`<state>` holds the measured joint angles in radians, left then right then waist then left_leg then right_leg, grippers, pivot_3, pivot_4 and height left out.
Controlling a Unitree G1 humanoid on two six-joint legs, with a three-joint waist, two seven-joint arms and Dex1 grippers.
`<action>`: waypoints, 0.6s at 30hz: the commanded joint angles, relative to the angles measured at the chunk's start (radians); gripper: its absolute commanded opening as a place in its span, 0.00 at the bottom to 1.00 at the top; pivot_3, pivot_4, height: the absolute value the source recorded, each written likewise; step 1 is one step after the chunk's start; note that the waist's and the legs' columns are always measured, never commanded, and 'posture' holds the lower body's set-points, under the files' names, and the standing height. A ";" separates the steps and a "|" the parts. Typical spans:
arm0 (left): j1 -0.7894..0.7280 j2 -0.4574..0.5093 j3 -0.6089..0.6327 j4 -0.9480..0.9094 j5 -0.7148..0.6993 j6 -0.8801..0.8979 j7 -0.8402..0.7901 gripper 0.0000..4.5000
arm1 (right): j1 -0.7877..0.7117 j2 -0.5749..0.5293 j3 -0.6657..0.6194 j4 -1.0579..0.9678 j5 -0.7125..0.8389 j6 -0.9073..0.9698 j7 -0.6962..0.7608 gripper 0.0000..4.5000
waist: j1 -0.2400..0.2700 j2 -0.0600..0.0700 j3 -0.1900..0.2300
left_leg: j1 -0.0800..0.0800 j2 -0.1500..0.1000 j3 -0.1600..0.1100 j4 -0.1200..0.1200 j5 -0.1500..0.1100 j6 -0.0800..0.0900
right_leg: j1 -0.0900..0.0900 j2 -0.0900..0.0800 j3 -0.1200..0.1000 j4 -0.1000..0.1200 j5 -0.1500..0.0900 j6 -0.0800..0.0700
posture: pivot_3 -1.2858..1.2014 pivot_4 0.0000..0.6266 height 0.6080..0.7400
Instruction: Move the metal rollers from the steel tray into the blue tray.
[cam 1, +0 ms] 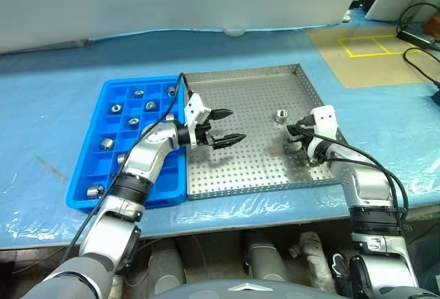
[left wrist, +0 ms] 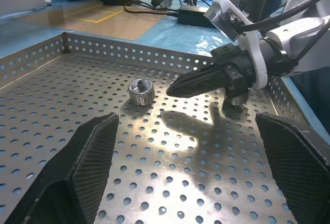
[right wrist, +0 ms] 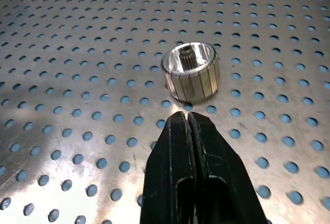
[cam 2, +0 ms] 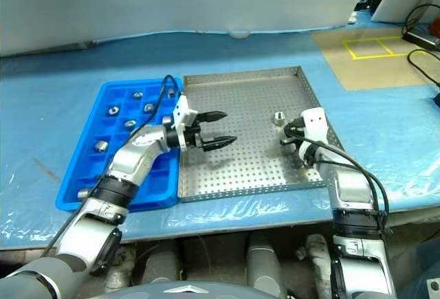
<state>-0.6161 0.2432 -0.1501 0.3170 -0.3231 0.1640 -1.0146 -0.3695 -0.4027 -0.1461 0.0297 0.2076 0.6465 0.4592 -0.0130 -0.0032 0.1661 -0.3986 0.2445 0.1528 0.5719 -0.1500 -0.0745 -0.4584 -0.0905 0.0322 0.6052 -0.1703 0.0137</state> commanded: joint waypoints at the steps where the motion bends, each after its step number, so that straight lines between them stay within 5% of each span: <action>1: 0.008 0.021 0.033 -0.066 -0.007 0.002 0.018 1.00 | -0.067 -0.001 -0.025 -0.014 0.043 -0.052 0.022 0.04 | 0.000 0.000 0.000 | 0.000 0.000 0.000 0.000 0.000 0.000 | 0.000 0.000 0.000 0.000 0.000 0.000 | 0.42 0.24 1.00; 4: 0.023 0.031 0.038 -0.087 -0.005 0.006 0.034 1.00 | -0.131 0.005 -0.028 0.036 0.048 -0.075 0.020 0.19 | 0.001 0.000 0.000 | 0.000 0.000 0.000 0.000 0.000 0.000 | 0.000 0.000 0.000 0.000 0.000 0.000 | 0.43 0.24 1.00; 10: 0.078 0.045 0.052 -0.170 -0.013 0.035 0.079 1.00 | -0.212 0.015 -0.001 0.147 0.026 -0.131 0.015 0.65 | 0.013 0.000 0.000 | -0.001 0.000 0.000 -0.001 0.000 0.000 | -0.001 -0.001 -0.001 0.000 0.000 0.000 | 0.47 0.24 1.00; 18: 0.177 0.086 0.088 -0.300 -0.019 0.078 0.156 1.00 | -0.289 -0.003 0.064 0.443 -0.092 -0.212 -0.043 0.65 | 0.046 0.000 0.000 | -0.002 0.000 0.000 -0.002 0.000 -0.001 | -0.002 -0.001 -0.002 0.000 0.000 -0.001 | 0.52 0.24 1.00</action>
<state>-0.4551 0.3185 -0.0840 0.0869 -0.3297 0.2331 -0.8774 -0.6348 -0.3924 -0.1005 0.4347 0.1467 0.4685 0.4206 0.0326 -0.0030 0.1662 -0.4004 0.2445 0.1527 0.5698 -0.1497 -0.0752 -0.4600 -0.0921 0.0300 0.6051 -0.1704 0.0132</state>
